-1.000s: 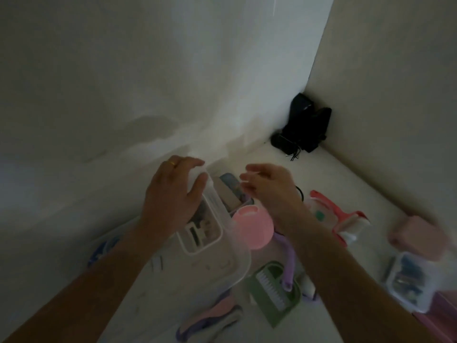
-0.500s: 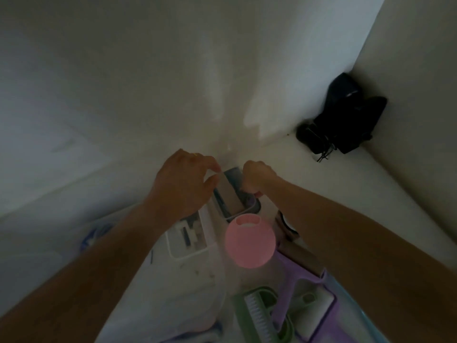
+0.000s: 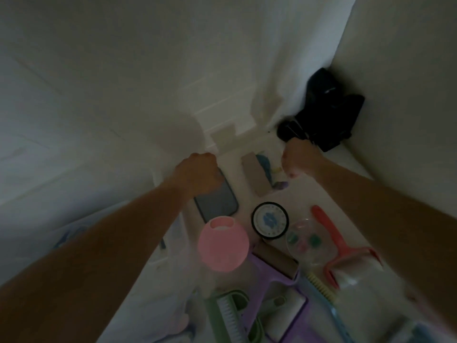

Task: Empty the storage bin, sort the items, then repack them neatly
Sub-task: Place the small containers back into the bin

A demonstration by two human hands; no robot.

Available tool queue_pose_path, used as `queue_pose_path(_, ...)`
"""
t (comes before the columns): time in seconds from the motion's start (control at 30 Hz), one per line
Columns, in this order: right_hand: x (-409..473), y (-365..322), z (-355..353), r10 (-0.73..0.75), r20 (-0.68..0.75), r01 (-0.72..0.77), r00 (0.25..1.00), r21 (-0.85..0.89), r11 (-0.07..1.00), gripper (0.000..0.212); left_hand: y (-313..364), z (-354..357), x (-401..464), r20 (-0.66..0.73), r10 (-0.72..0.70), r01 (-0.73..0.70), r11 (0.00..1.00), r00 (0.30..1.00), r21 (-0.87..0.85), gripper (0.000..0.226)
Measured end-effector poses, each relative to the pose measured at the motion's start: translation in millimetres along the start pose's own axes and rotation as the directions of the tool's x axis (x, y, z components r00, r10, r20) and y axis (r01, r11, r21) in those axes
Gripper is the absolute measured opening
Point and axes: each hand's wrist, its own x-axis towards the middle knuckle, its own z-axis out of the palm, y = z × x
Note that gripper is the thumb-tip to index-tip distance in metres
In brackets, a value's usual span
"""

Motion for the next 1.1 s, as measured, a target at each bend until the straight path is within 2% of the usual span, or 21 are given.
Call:
queue_pose_path(0.07, 5.8, 17.7, -3.3, 0.029, 0.008, -0.029, 1.000, 0.048, 0.998, 0.009, 11.0, 12.9, 14.1, 0.074, -0.055, 0.056, 0.998, 0.996, -0.022, 0.055)
queue_pose_path(0.2, 18.4, 41.4, 7.0, 0.009, 0.026, -0.014, 1.000, 0.182, 0.983, 0.014, 22.6, 45.0, 31.6, 0.146, -0.162, 0.163, 0.987, 0.976, 0.003, 0.079)
queue_pose_path(0.3, 16.1, 50.3, 12.6, 0.003, -0.086, 0.022, 0.996, 0.291, 0.957, 0.022, 20.7, 67.0, 46.1, 0.131, -0.237, 0.238, 0.971, 0.963, 0.009, 0.099)
queue_pose_path(0.4, 5.7, 58.8, 16.6, -0.017, -0.224, 0.077, 0.975, 0.261, 0.962, 0.018, 24.6, 81.9, 47.9, 0.070, -0.252, 0.250, 0.968, 0.965, 0.036, 0.107)
queue_pose_path(0.47, -3.9, 59.8, 20.2, -0.039, -0.297, 0.124, 0.954, 0.275, 0.953, 0.024, 28.8, 86.2, 45.2, 0.072, -0.312, 0.317, 0.946, 0.947, -0.065, 0.109)
queue_pose_path(0.57, -17.8, 52.7, 22.4, -0.097, -0.350, 0.224, 0.932, 0.344, 0.912, 0.021, 31.5, 81.8, 39.9, 0.086, -0.430, 0.433, 0.840, 0.899, -0.327, 0.111)
queue_pose_path(0.67, -27.8, 41.7, 19.1, -0.165, -0.345, 0.308, 0.924, 0.414, 0.856, 0.010, 37.4, 67.9, 34.8, 0.109, -0.440, 0.426, 0.733, 0.892, -0.530, 0.117)
queue_pose_path(0.73, -34.8, 29.2, 15.7, -0.147, -0.291, 0.296, 0.945, 0.574, 0.763, 0.008, 41.1, 57.7, 34.6, 0.111, -0.428, 0.374, 0.599, 0.897, -0.708, 0.118)
queue_pose_path(0.8, -46.8, 13.9, 8.0, -0.097, -0.162, 0.188, 0.982, 0.801, 0.568, 0.004, 47.4, 42.2, 30.8, 0.162, -0.371, 0.289, 0.318, 0.914, -0.903, 0.106)
queue_pose_path(0.83, -52.7, 7.4, 2.2, -0.104, -0.089, 0.128, 0.991, 0.871, 0.474, 0.011, 53.2, 32.3, 26.4, 0.172, -0.292, 0.233, 0.188, 0.941, -0.954, 0.086)
queue_pose_path(0.9, -63.0, 0.4, -8.4, -0.187, 0.046, 0.027, 0.981, 0.929, 0.370, 0.045, 67.7, 9.2, 11.9, 0.162, -0.064, 0.160, -0.037, 0.985, -0.986, 0.038)
queue_pose_path(1.0, -71.9, 0.3, -20.5, -0.272, 0.109, -0.016, 0.956, 0.946, 0.324, 0.064, 88.3, -11.5, -4.1, 0.118, 0.146, 0.149, -0.227, 0.982, -0.962, 0.027)
queue_pose_path(1.1, -69.1, 1.9, -28.7, -0.178, 0.051, 0.016, 0.983, 0.934, 0.356, 0.074, 98.9, -11.2, -4.5, 0.055, 0.227, 0.140, -0.380, 0.972, -0.914, 0.020)
